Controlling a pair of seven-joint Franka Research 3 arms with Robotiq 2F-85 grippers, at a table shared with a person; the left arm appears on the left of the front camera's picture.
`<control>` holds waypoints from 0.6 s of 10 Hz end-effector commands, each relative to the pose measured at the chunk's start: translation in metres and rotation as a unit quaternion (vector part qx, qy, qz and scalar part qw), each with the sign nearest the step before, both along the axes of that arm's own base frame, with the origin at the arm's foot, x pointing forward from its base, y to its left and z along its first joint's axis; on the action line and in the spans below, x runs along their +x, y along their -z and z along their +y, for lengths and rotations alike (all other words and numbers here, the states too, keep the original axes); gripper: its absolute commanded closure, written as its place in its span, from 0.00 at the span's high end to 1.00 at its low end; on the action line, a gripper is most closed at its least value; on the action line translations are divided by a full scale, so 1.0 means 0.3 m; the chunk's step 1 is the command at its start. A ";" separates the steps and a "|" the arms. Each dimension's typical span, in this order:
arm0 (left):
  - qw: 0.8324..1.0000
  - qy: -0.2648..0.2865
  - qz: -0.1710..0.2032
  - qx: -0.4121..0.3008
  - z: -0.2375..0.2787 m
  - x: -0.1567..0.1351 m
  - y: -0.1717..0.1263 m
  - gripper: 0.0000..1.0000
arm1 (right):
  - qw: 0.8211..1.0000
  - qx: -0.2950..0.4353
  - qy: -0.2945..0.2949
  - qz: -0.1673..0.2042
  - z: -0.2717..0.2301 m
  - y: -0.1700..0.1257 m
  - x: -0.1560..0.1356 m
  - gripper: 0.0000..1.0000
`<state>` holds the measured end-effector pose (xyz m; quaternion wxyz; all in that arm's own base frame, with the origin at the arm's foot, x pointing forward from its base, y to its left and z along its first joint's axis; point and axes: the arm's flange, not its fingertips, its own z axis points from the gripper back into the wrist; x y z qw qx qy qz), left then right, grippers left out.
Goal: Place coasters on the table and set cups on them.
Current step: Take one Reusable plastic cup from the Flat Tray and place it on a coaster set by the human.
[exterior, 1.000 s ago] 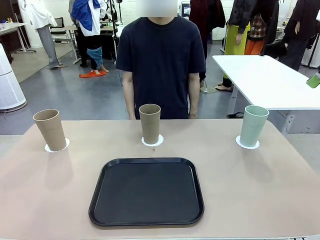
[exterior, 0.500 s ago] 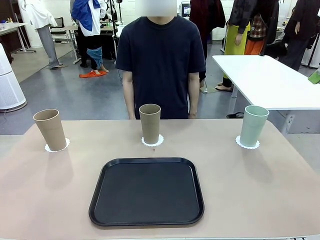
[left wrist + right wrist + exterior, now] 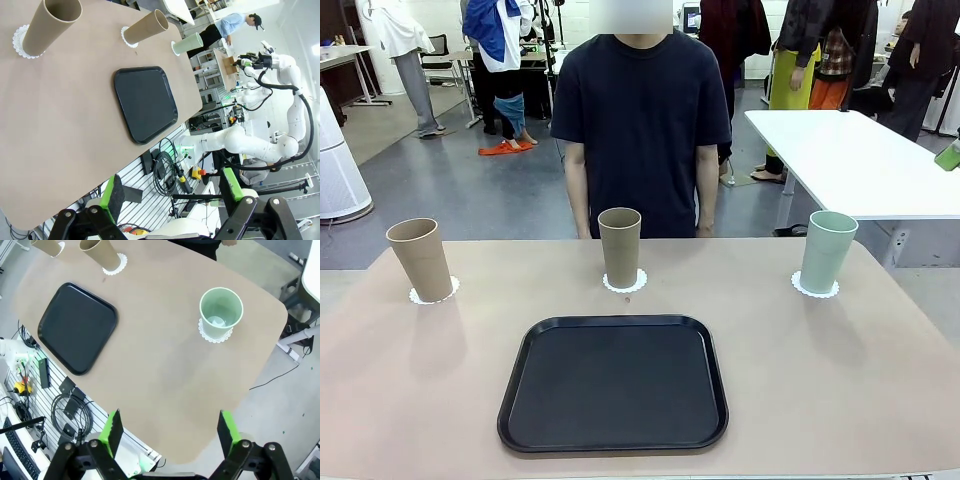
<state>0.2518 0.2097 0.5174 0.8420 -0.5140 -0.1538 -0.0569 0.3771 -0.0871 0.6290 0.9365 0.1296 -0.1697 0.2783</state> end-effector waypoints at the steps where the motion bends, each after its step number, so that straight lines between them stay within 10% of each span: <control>1: 1.000 -0.002 -0.002 0.000 -0.003 -0.004 -0.003 1.00 | 1.000 -0.005 0.002 0.001 0.001 0.016 -0.004 1.00; 3: 1.000 -0.002 -0.002 0.000 -0.003 -0.004 -0.003 1.00 | 1.000 0.000 0.000 0.000 0.000 0.000 0.000 1.00; 6: 1.000 -0.002 -0.002 0.000 -0.003 -0.004 -0.003 1.00 | 0.875 0.451 -0.108 0.141 -0.181 0.199 -0.029 1.00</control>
